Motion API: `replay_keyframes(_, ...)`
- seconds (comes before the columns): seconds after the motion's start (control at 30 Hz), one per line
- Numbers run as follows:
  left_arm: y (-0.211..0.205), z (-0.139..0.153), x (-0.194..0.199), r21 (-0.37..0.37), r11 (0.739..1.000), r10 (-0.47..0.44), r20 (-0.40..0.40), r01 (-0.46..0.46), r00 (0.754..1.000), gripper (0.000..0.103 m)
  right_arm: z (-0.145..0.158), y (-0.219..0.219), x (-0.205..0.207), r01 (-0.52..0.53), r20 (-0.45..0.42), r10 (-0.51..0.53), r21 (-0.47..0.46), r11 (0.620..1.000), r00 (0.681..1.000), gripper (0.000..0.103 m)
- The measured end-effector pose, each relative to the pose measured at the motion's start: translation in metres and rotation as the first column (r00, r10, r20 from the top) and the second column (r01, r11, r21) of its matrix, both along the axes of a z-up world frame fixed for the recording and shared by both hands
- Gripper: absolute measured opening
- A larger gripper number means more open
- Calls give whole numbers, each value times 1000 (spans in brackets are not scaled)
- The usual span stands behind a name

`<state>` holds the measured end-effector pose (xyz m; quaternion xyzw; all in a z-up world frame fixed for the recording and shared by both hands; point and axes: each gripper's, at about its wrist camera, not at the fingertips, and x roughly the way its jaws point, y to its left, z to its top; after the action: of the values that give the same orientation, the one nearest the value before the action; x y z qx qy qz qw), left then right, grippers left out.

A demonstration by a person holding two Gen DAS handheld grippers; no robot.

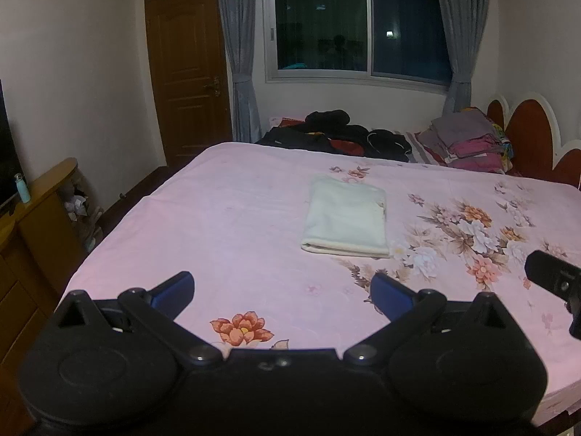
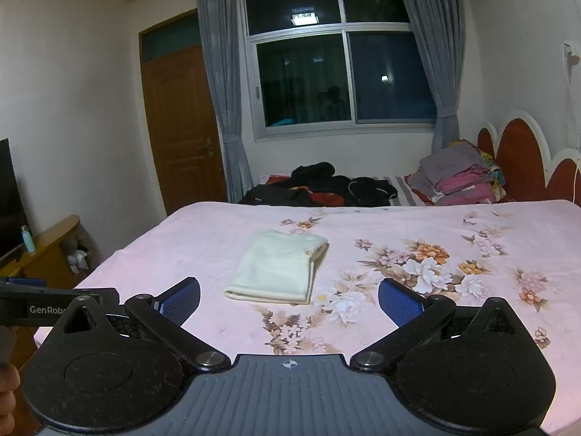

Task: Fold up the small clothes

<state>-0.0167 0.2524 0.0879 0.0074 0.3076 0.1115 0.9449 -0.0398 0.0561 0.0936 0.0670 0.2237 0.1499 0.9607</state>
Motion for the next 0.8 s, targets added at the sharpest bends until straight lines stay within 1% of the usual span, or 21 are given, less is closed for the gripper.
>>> replay_keyframes(0.8,1,0,-1,-2,1000,0,-2,0,1000,103,-1,3,0,1,-3,-1,0,1000,1000,103)
